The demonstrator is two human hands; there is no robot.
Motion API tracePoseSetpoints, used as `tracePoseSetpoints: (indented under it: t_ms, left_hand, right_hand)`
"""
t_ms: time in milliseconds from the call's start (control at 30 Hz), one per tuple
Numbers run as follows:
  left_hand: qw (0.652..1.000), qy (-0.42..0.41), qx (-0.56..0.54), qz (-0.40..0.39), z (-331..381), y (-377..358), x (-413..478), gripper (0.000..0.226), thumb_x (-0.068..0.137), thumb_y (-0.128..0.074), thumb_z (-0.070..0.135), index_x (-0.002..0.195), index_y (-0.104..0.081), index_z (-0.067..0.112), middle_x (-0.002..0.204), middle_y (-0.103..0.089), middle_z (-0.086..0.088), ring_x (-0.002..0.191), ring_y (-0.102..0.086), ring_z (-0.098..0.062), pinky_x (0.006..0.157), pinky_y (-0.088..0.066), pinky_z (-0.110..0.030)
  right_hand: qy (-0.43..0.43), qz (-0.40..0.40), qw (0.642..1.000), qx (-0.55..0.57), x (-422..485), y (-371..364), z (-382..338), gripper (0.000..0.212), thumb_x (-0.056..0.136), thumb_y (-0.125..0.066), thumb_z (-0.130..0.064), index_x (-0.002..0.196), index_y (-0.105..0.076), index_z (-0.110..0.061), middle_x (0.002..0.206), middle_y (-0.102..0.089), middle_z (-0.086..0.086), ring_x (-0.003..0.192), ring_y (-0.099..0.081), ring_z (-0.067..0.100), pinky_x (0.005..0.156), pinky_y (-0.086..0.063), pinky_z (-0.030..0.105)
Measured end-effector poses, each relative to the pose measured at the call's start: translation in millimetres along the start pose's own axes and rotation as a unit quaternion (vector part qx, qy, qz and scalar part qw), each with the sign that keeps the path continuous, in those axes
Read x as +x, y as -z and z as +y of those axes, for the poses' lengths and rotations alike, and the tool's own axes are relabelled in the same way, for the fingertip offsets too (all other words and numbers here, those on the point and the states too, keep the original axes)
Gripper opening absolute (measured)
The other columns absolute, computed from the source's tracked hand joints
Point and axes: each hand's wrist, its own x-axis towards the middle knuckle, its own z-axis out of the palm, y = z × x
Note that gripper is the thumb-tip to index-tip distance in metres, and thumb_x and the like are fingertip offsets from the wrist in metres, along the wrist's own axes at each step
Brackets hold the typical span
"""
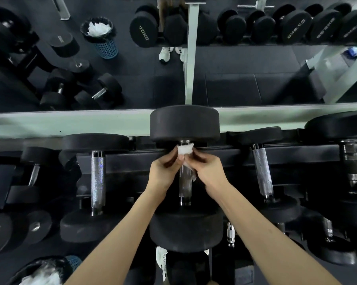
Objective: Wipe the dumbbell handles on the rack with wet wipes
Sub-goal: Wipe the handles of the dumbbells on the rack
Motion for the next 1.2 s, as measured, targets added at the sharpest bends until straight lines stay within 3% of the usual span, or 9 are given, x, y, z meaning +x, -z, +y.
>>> tracePoseSetpoints:
  t_ms: [67,267,500,667,733,800,933,1100,1200]
  left_hand:
    - [1.0,-0.005,0.016,-0.018,-6,7,-3,0.041,0.082,-0.069,0.017,0.122,-0.061,0.01,0.116,-0.065,0.002,0.087,-0.06,0.012,0.082,-0.046,-0.007]
    - [0.991,-0.035,0.094,-0.089,-1,20,-2,0.048,0.076,-0.073,0.001,0.121,-0.059,0.0,0.102,-0.065,-0.001,0.068,-0.055,0.019,0.068,-0.044,-0.002]
    - [0.975,0.007,0.16,-0.157,0,30,-11,0.034,0.074,-0.077,0.01,0.107,-0.069,0.005,0.068,-0.069,0.019,0.065,-0.061,0.011,0.062,-0.045,-0.004]
    - [0.916,0.019,0.319,-0.242,3,35,-8,0.013,0.072,-0.08,0.027,0.068,-0.072,0.017,0.05,-0.057,0.019,0.053,-0.049,0.011,0.056,-0.037,-0.008]
    - [0.877,0.032,0.393,-0.273,-2,36,-4,0.034,0.069,-0.08,0.037,0.052,-0.06,0.017,0.052,-0.044,0.01,0.054,-0.036,-0.003,0.056,-0.031,-0.023]
    - [0.869,0.039,0.403,-0.285,-2,35,-4,0.045,0.059,-0.08,0.048,0.052,-0.05,0.016,0.056,-0.038,0.004,0.059,-0.03,-0.011,0.058,-0.025,-0.029]
    - [0.882,0.034,0.381,-0.275,-1,34,-7,0.042,0.059,-0.082,0.039,0.056,-0.055,0.008,0.058,-0.044,0.0,0.058,-0.035,-0.012,0.056,-0.028,-0.028]
    - [0.969,0.015,0.175,-0.172,-3,32,-10,0.022,0.071,-0.079,0.009,0.092,-0.073,0.002,0.068,-0.071,0.009,0.066,-0.062,0.001,0.065,-0.049,-0.012]
    - [0.971,-0.009,0.163,-0.175,-8,31,-12,0.021,0.073,-0.077,0.008,0.094,-0.073,0.006,0.081,-0.074,0.002,0.079,-0.066,-0.006,0.076,-0.053,-0.021]
  right_hand:
    - [0.018,-0.034,0.999,-0.034,-6,8,7,0.021,0.086,-0.067,-0.009,0.106,-0.07,-0.004,0.076,-0.068,0.01,0.056,-0.056,0.011,0.05,-0.043,0.022]
    - [0.024,-0.076,0.99,-0.117,0,18,4,0.016,0.075,-0.075,-0.001,0.089,-0.071,0.005,0.081,-0.071,0.014,0.069,-0.063,0.009,0.066,-0.051,0.021]
    - [-0.044,-0.135,0.976,-0.165,-11,29,12,0.033,0.074,-0.079,-0.023,0.104,-0.072,-0.009,0.094,-0.075,0.007,0.086,-0.069,0.014,0.08,-0.054,0.024]
    - [-0.041,-0.171,0.954,-0.243,-19,32,13,0.006,0.072,-0.081,-0.02,0.069,-0.075,-0.019,0.066,-0.07,-0.002,0.059,-0.055,0.003,0.056,-0.043,0.015]
    - [-0.038,-0.187,0.942,-0.277,-19,32,17,0.033,0.071,-0.081,-0.012,0.045,-0.066,-0.024,0.044,-0.056,-0.013,0.043,-0.044,-0.005,0.048,-0.035,0.01]
    - [-0.044,-0.193,0.936,-0.29,-19,32,17,0.035,0.07,-0.082,-0.006,0.044,-0.063,-0.021,0.039,-0.05,-0.016,0.039,-0.039,-0.005,0.045,-0.032,0.009]
    - [-0.037,-0.191,0.941,-0.279,-18,30,15,0.021,0.064,-0.084,-0.004,0.056,-0.069,-0.016,0.048,-0.057,-0.013,0.046,-0.046,-0.002,0.052,-0.04,0.014]
    - [-0.021,-0.129,0.983,-0.131,-7,29,15,0.009,0.077,-0.073,0.001,0.078,-0.068,-0.006,0.054,-0.066,-0.006,0.048,-0.059,0.001,0.046,-0.045,0.013]
    - [-0.012,-0.127,0.984,-0.123,-11,30,21,0.016,0.08,-0.071,-0.002,0.096,-0.07,-0.001,0.061,-0.068,-0.007,0.049,-0.059,-0.003,0.047,-0.043,0.009]
